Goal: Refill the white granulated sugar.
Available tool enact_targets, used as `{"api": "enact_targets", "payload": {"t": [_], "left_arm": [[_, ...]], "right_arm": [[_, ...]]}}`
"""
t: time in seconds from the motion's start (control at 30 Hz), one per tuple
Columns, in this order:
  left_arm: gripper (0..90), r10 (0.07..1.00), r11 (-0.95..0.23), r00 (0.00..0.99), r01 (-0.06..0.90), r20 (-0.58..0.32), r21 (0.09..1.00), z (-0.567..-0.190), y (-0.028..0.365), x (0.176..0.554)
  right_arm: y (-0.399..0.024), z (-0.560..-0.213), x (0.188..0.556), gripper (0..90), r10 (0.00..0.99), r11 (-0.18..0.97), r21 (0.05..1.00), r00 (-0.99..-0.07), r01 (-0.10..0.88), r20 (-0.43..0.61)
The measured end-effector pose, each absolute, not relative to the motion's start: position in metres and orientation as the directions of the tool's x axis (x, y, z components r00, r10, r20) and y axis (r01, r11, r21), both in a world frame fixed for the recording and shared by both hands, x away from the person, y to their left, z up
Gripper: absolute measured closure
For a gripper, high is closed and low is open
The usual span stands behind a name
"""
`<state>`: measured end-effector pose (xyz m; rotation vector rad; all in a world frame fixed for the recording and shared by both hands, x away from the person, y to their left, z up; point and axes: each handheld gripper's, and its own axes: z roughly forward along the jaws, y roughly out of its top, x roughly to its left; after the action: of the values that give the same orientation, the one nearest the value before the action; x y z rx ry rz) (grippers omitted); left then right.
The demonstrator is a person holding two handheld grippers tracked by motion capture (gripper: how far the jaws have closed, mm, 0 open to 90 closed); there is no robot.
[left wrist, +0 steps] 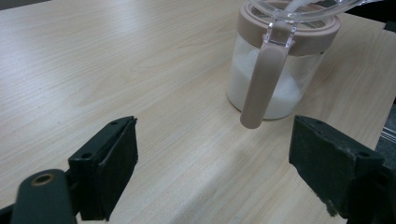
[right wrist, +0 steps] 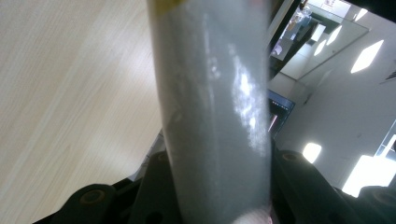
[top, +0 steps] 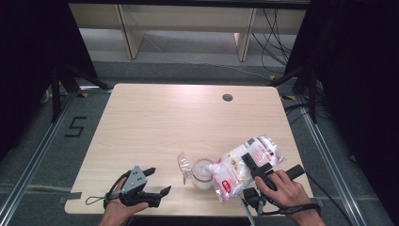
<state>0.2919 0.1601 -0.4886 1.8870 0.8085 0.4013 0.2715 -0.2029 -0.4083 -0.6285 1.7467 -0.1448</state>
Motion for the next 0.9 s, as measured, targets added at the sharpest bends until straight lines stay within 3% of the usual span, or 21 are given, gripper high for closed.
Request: {"api": "enact_targets", "payload": {"t": [0.9], "left_arm": [[15.3, 0.689, -0.274, 0.721, 0.356, -0.076, 0.894, -0.4886, 0.16, 0.2918]], "right_arm": [[-0.2025, -0.4068, 0.2721, 73.0, -0.51, 0.826, -0.446, -0.123, -0.345, -0.851]]}}
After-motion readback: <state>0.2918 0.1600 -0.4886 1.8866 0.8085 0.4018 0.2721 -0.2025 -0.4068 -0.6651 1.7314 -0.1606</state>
